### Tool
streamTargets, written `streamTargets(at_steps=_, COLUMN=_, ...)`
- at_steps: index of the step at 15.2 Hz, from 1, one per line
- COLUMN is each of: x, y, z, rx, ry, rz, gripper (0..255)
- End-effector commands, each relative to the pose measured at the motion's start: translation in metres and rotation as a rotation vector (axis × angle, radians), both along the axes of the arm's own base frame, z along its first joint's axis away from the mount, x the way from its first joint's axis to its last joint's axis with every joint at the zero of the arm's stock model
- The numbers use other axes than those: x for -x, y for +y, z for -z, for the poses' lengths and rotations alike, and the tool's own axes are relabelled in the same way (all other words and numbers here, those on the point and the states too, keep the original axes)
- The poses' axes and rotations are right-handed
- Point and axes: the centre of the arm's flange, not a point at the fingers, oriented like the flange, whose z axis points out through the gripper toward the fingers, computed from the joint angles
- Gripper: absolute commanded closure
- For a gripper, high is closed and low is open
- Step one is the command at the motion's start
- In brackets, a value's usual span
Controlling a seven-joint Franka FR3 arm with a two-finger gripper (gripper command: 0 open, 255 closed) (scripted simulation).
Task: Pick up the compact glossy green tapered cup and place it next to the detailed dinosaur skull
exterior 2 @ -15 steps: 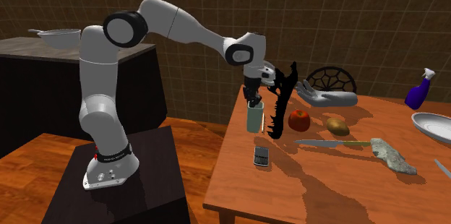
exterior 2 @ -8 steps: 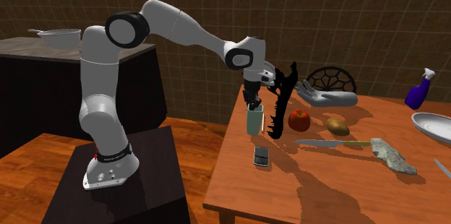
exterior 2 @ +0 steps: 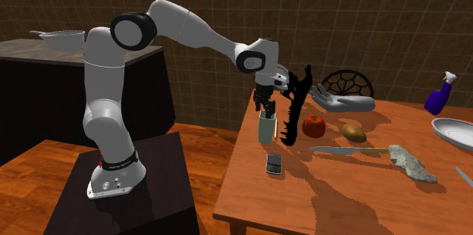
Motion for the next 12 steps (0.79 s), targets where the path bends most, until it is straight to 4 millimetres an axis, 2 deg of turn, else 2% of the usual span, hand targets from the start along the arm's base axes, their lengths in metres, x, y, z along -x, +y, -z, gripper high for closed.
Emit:
streamTargets(at_steps=1, x=0.0, y=0.0, z=0.0, rx=0.0, ry=0.0, rz=0.0, gripper=0)
streamTargets(at_steps=5, x=-0.001, y=0.001, z=-0.05, rx=0.0, ry=0.0, rz=0.0, gripper=0)
streamTargets(at_steps=12, x=-0.001, y=0.001, z=-0.05, rx=0.0, ry=0.0, rz=0.0, gripper=0)
